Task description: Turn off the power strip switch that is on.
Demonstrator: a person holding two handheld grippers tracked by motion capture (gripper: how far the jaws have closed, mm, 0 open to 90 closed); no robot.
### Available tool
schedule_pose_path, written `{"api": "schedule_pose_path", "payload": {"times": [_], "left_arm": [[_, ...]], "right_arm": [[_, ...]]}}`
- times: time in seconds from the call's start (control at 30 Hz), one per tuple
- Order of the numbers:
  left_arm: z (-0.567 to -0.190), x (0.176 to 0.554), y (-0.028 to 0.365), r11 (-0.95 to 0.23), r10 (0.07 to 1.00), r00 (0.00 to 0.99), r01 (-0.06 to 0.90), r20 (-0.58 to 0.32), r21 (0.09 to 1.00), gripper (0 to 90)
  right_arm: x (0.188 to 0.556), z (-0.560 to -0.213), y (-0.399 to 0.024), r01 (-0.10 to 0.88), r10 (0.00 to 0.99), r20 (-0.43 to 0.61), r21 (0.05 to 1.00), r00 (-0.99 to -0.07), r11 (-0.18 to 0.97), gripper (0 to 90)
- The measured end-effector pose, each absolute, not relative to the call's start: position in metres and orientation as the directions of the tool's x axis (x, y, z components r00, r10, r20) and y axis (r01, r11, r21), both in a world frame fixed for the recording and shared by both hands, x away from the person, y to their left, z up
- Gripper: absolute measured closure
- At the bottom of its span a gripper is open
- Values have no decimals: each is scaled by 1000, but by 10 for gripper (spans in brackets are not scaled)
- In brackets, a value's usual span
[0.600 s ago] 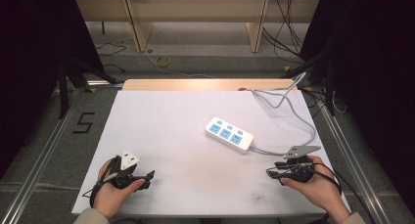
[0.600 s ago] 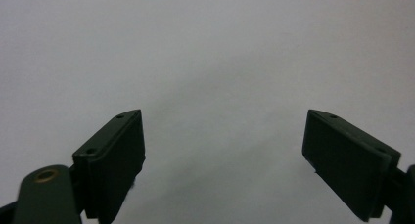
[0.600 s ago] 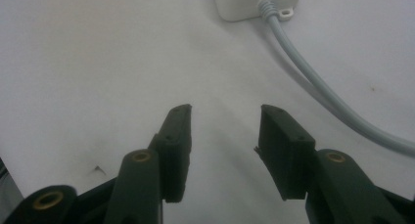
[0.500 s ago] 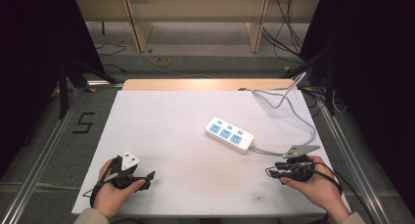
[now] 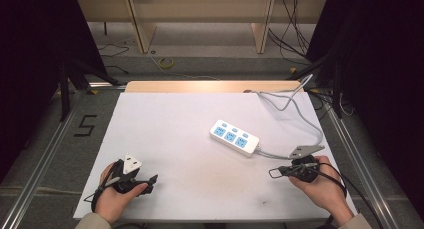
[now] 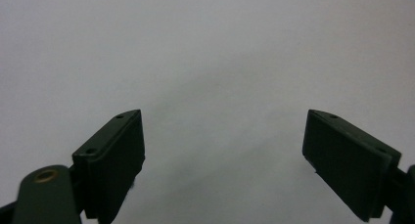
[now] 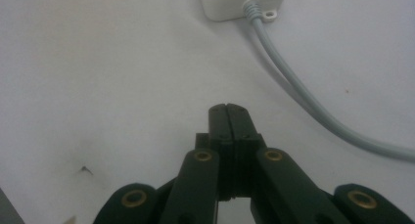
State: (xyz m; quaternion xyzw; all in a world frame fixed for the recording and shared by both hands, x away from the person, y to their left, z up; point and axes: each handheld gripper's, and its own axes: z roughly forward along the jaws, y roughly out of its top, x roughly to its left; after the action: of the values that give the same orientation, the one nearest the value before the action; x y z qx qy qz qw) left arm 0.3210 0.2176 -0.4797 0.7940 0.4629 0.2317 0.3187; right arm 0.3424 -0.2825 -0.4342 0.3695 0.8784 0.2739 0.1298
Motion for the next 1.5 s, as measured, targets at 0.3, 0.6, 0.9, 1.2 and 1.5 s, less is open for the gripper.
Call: {"api": "schedule_pose_path", "payload": {"times": [0.3,0.6,0.9,1.2,1.5], "left_arm": [[-479,321,218,-369,883,464,586,74,721,156],[-479,321,218,-370,882,464,584,77,722,156],[-480,321,218,-371,882,464,584,77,722,156],[-480,322,217,-372,882,466,585,77,721,155],[-480,322,217,-376,880,469,582,80,721,156]], "right_arm": [[350,-431,-274,578,720,-25,578,-693,576,900],[359,-428,-266,570,716,-34,579,-697,582,900],[366,-426,-260,560,707,-45,578,-705,594,900],[372,-424,-255,553,704,-65,570,-707,608,900],[377,-423,-252,551,704,-73,566,-707,613,900]]}}
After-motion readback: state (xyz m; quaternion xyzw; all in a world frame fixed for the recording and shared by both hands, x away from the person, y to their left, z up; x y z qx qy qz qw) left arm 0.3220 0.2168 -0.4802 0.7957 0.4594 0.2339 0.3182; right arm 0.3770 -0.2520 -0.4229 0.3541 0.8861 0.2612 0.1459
